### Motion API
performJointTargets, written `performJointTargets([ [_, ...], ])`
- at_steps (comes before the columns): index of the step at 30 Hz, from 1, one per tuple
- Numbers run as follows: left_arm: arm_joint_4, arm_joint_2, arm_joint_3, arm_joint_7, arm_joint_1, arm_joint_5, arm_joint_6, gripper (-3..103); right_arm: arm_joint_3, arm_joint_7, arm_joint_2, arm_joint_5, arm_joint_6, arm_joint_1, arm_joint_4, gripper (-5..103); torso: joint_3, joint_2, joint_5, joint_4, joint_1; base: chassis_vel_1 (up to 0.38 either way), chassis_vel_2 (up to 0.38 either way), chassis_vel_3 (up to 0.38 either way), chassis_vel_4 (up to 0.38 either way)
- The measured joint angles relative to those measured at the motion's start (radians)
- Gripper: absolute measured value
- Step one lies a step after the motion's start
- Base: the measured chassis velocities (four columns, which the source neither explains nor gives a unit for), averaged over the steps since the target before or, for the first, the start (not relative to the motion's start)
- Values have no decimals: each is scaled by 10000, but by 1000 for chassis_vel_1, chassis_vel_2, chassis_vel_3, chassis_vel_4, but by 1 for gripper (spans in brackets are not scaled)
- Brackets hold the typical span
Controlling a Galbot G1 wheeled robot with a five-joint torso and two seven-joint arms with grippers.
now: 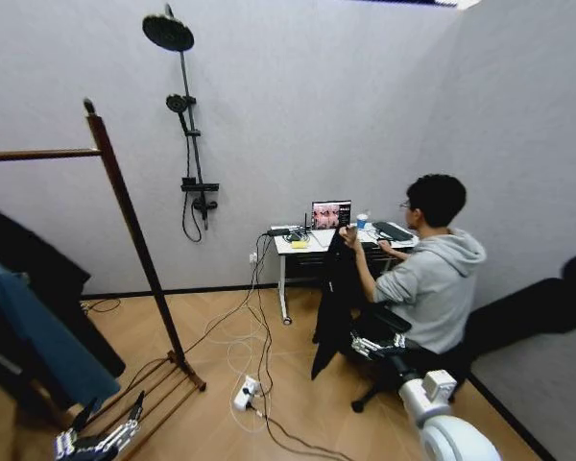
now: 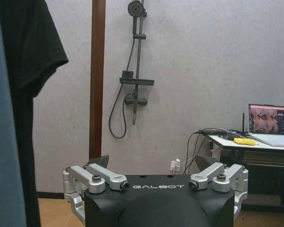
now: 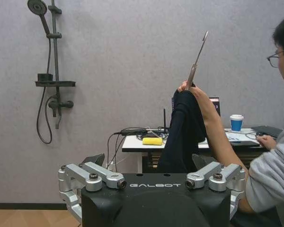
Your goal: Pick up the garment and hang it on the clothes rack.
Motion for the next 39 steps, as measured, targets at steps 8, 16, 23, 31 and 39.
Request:
performJointTargets([
  [8, -1, 0, 0, -1, 0, 0, 0, 100, 125, 778, -333, 10, -353, 594, 176, 100, 5, -6, 16, 1, 9, -327, 334, 333, -341],
  [16, -1, 0, 0, -3, -2, 0, 0, 100, 84, 2086, -749, 755, -1317, 2827, -586, 100, 5, -7, 13, 1, 11, -112, 94, 64, -91],
  [23, -1, 0, 0, -2, -1, 0, 0, 100, -342, 2363, -1202, 872, -1677, 4209, -1775, 100, -3, 5, 11, 0, -13, 67, -53, -70, 57],
  [31, -1, 0, 0, -2, 0, 0, 0, 100, -464, 2388, -1470, 861, -1578, 4872, -2810, 101, 3, -3, 11, 1, 4, 0, 0, 0, 0],
  [39, 0, 0, 0, -2, -1, 0, 0, 100, -468, 2271, -1527, 1151, -1377, 4848, -2986, 70, 1, -1, 10, 0, 0, 0, 0, 0, 0],
])
